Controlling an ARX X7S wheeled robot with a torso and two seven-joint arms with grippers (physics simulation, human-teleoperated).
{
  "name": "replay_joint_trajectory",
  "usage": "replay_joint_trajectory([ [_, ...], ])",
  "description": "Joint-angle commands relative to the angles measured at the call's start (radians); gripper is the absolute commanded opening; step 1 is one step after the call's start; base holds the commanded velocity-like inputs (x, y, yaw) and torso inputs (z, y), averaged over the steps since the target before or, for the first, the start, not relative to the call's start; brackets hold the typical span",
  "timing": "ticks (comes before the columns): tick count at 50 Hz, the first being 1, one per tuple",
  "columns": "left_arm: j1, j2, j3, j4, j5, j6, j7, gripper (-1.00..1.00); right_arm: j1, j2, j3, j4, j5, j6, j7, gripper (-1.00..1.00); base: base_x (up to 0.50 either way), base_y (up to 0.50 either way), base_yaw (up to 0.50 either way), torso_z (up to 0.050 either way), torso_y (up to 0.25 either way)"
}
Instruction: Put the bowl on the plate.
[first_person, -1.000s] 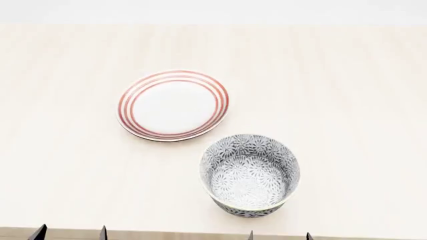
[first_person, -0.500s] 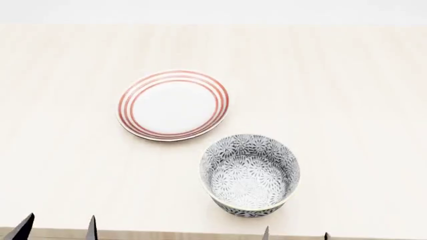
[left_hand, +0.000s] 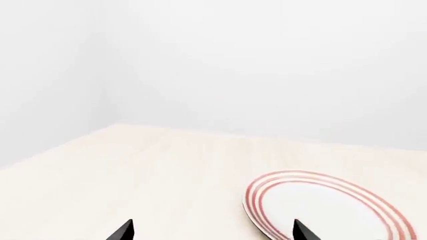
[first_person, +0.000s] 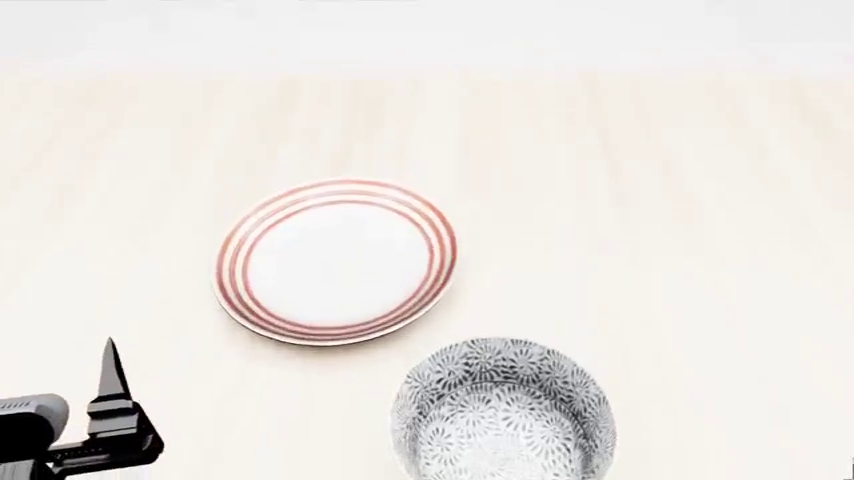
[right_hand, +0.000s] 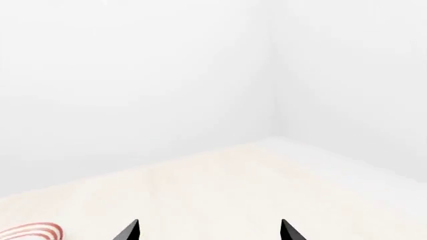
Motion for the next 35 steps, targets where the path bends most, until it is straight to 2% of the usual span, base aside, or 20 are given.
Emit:
replay_joint_trajectory([
  [1,0.007,0.023,-0.028,0.018,0.002,0.001,-0.017,1.0,-0.178,0.135,0.116,-0.123,0.13,-0.067,0.125,1.0,0.5,0.0,0.0,0.0,0.0],
  [4,0.016,0.021,-0.011,0.022,0.007,0.009,-0.019,1.0,-0.205,0.197,0.094,-0.122,0.143,-0.102,0.181,1.0,0.5,0.0,0.0,0.0,0.0],
  [11,0.005,0.008,-0.006,0.018,-0.004,0.005,-0.026,1.0,-0.206,0.258,0.057,-0.119,0.152,-0.126,0.244,1.0,0.5,0.0,0.0,0.0,0.0],
  [16,-0.001,-0.004,-0.013,0.016,-0.022,0.004,-0.028,1.0,-0.223,0.29,0.0,-0.12,0.078,-0.183,0.271,1.0,0.3,0.0,0.0,0.0,0.0],
  [20,-0.006,-0.011,-0.013,0.01,-0.029,0.002,-0.031,1.0,-0.229,0.448,-0.083,-0.123,0.066,-0.08,0.458,1.0,0.0,0.37,0.0,0.0,0.0],
  [25,-0.007,-0.019,-0.013,0.013,-0.039,0.0,-0.034,1.0,-0.239,0.456,-0.098,-0.118,0.062,-0.158,0.496,1.0,0.0,0.5,0.0,0.0,0.0],
  [26,-0.006,-0.022,-0.014,0.016,-0.043,-0.002,-0.034,1.0,-0.247,0.435,-0.089,-0.107,0.076,-0.203,0.467,1.0,0.0,0.0,0.0,0.0,0.0],
  [32,-0.006,-0.029,-0.016,0.019,-0.055,-0.005,-0.039,1.0,-0.244,0.452,-0.1,-0.105,0.077,-0.186,0.494,1.0,0.0,0.0,0.0,0.0,0.0],
  [35,-0.004,-0.032,-0.014,0.025,-0.058,-0.006,-0.04,1.0,-0.261,0.451,-0.08,-0.1,0.129,-0.226,0.457,1.0,0.18,0.0,0.0,0.0,0.0],
])
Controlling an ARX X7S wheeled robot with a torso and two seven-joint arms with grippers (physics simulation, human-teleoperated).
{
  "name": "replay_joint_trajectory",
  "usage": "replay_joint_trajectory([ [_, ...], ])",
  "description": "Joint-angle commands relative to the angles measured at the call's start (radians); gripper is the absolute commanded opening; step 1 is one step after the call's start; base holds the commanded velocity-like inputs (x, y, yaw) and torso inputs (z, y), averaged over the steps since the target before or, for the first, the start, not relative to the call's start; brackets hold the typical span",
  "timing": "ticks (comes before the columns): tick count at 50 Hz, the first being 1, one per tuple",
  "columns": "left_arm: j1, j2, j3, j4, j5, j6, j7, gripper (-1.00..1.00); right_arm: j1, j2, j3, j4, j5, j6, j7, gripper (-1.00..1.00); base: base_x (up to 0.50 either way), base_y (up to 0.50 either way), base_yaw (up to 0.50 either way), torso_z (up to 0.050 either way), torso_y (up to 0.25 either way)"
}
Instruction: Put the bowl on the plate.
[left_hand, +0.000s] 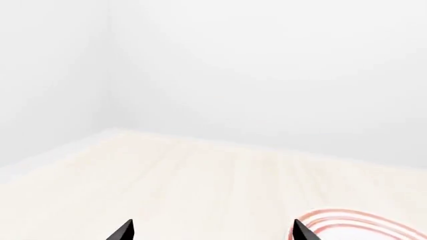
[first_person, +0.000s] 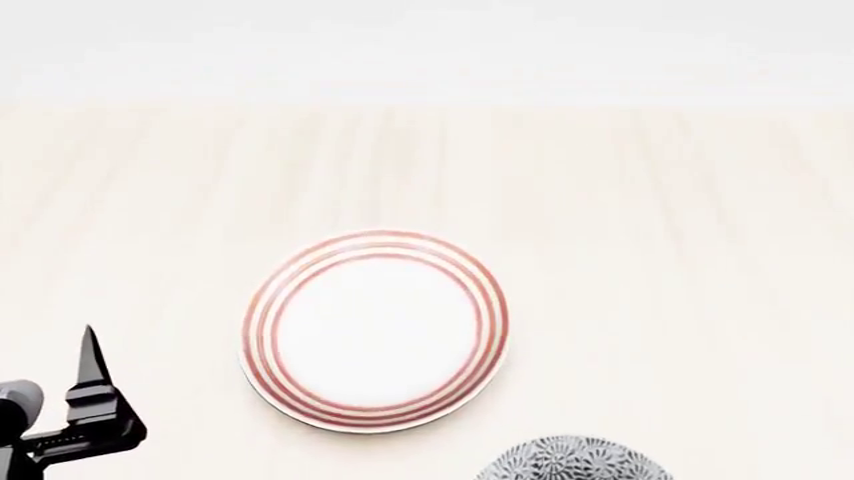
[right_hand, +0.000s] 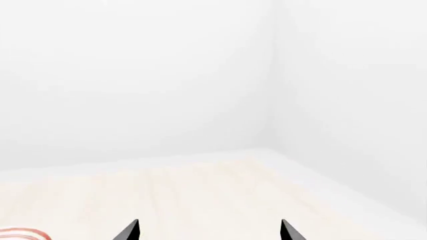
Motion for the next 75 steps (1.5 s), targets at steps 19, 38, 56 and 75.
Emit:
replay_joint_trajectory([
  [19,0.009,-0.008,-0.009,0.012,-0.012,0.009,0.001,1.0,-0.054,0.042,0.028,0.002,0.027,-0.056,0.058,1.0,0.21,0.0,0.0,0.0,0.0],
  [38,0.023,-0.018,0.004,0.031,-0.034,0.013,-0.008,1.0,-0.172,0.056,0.399,-0.028,0.535,0.194,-0.204,1.0,0.0,0.0,0.0,0.0,0.0],
  [56,0.018,-0.024,0.019,0.036,-0.048,0.012,-0.021,1.0,-0.005,0.197,0.19,0.046,0.593,0.178,-0.183,1.0,0.0,0.0,0.0,0.0,0.0],
  [75,0.018,-0.036,0.028,0.052,-0.068,0.006,-0.031,1.0,0.448,0.264,-0.23,0.311,0.6,0.226,-0.192,1.0,0.0,0.0,0.0,0.0,0.0],
])
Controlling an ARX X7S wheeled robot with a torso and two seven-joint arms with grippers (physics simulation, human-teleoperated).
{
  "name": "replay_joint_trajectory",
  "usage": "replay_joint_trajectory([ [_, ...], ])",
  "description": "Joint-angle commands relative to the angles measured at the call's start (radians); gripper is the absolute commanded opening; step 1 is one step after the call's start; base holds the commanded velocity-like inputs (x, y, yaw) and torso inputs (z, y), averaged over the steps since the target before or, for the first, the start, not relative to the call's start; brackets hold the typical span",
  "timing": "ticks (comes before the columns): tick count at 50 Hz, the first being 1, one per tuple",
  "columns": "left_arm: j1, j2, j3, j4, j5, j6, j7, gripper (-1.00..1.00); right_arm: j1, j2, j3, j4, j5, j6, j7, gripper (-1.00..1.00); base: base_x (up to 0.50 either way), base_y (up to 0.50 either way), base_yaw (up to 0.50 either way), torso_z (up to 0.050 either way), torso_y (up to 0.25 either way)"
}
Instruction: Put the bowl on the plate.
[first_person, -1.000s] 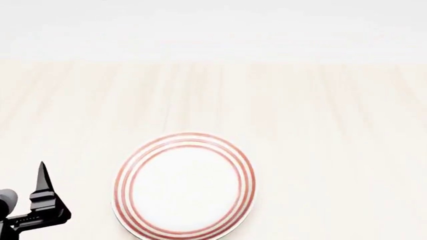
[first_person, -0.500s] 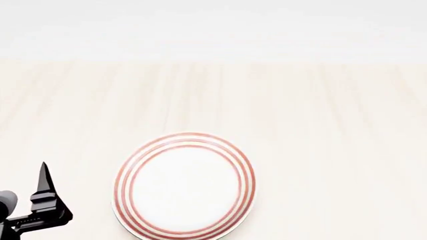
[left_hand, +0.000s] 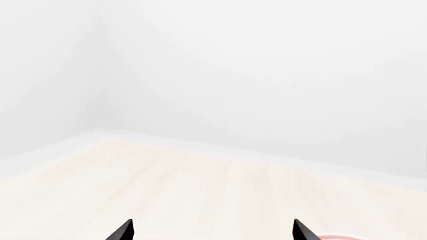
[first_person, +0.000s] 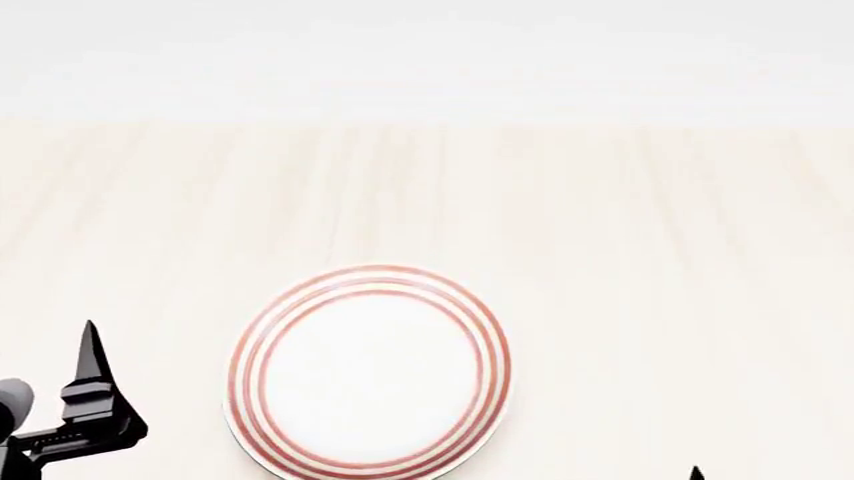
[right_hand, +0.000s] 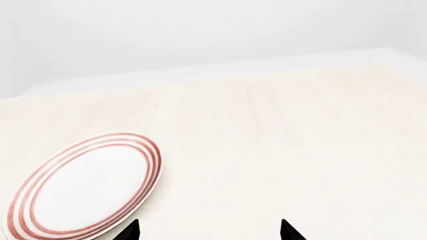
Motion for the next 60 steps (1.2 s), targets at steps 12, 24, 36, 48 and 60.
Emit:
replay_joint_trajectory([
  [12,0.017,0.006,-0.006,0.016,0.009,0.014,0.014,1.0,0.376,-0.056,-0.332,0.256,-0.059,0.073,-0.082,1.0,0.0,0.0,0.0,0.0,0.0],
  [24,0.024,-0.001,-0.004,0.016,0.005,0.02,0.005,1.0,0.329,-0.028,-0.404,0.236,-0.087,0.125,-0.149,1.0,0.0,0.0,0.0,0.0,0.0],
  [36,0.02,-0.008,-0.001,0.012,-0.004,0.023,0.001,1.0,0.32,-0.023,-0.43,0.237,-0.115,0.134,-0.189,1.0,0.0,0.0,0.0,0.0,0.0],
  [48,0.018,-0.013,0.006,0.013,-0.009,0.024,-0.006,1.0,0.304,-0.003,-0.426,0.257,-0.113,0.141,-0.202,1.0,0.0,0.0,0.0,0.0,0.0],
  [60,0.02,-0.019,0.015,0.016,-0.011,0.026,-0.011,1.0,0.284,-0.017,-0.396,0.344,-0.131,0.1,-0.245,1.0,0.0,0.0,0.0,0.0,0.0],
])
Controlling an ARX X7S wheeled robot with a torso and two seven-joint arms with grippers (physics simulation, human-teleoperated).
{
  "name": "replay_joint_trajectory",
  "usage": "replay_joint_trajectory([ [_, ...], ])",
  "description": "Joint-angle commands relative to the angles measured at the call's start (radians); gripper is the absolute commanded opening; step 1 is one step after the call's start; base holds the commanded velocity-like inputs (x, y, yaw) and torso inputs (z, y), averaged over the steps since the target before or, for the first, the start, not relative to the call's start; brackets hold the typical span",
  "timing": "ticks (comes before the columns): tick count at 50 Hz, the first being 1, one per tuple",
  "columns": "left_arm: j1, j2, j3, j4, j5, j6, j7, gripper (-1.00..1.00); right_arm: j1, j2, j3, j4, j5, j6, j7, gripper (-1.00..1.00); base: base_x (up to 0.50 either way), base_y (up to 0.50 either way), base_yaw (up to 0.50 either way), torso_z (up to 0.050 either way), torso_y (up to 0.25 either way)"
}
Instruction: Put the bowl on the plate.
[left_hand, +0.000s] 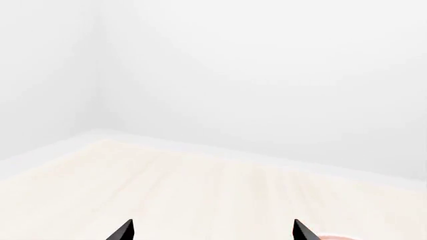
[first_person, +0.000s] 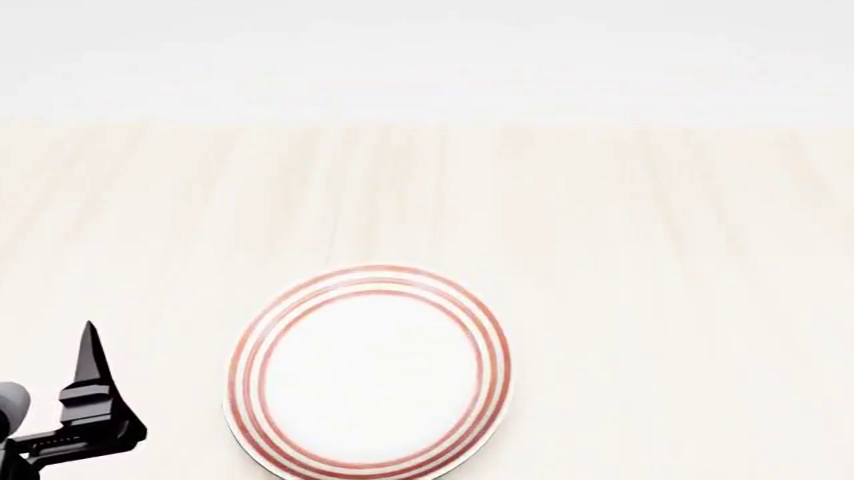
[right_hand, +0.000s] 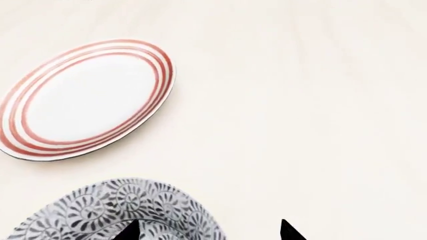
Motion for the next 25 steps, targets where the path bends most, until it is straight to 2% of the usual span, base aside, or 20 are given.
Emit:
replay_joint_trajectory([
  [1,0.01,0.014,-0.011,-0.001,0.026,0.017,0.018,1.0,-0.01,-0.031,0.023,0.053,-0.049,-0.021,-0.05,1.0,0.0,0.0,0.0,0.0,0.0],
  [9,0.011,0.01,-0.006,-0.002,0.023,0.021,0.017,1.0,0.087,-0.055,-0.053,0.119,-0.08,0.027,-0.09,1.0,0.0,0.0,0.0,0.0,0.0],
  [20,0.018,0.003,-0.005,0.004,0.015,0.025,0.014,1.0,0.261,-0.03,-0.169,0.124,-0.053,0.206,-0.098,1.0,0.0,0.0,0.0,0.0,0.0],
  [25,0.021,0.001,-0.006,0.004,0.011,0.028,0.012,1.0,0.271,-0.022,-0.186,0.126,-0.049,0.234,-0.096,1.0,0.0,0.0,0.0,0.0,0.0],
])
